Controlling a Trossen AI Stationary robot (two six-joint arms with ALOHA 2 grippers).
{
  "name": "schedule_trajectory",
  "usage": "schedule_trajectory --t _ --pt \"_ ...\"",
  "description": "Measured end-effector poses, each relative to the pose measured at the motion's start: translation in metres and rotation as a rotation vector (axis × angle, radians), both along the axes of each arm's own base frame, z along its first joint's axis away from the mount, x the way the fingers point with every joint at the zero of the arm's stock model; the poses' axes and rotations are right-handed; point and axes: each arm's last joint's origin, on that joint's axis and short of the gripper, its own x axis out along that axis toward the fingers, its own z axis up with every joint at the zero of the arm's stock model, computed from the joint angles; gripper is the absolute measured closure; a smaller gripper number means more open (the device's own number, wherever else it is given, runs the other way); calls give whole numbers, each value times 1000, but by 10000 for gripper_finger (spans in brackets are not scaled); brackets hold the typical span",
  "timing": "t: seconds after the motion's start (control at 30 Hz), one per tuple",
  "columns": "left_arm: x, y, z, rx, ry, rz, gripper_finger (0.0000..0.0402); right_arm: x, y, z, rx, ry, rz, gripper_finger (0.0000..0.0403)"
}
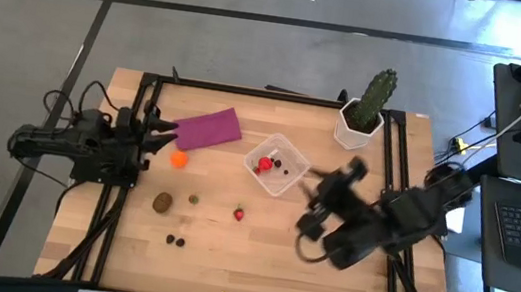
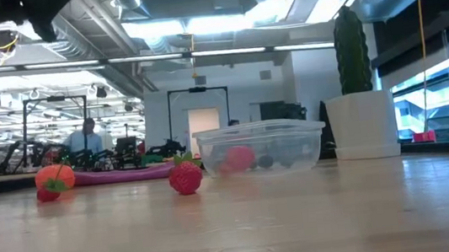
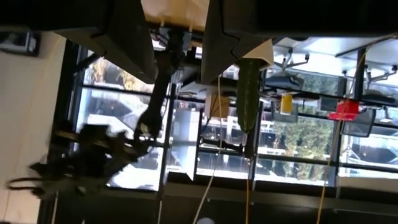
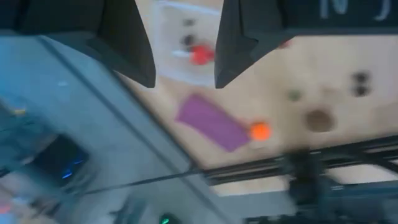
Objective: Pick and placing Produce into tupperware
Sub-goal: Put the yellow corn into the transparent container
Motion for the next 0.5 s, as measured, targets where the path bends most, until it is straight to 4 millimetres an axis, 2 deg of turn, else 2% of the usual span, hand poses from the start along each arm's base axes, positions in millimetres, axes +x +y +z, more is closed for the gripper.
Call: schedule_trajectory --t 0.23,0.5 --pt "18 2 10 13 121 80 278 -57 -43 8 -106 51 22 234" --pt "46 6 5 -13 190 161 278 -128 -94 -23 -73 12 63 234"
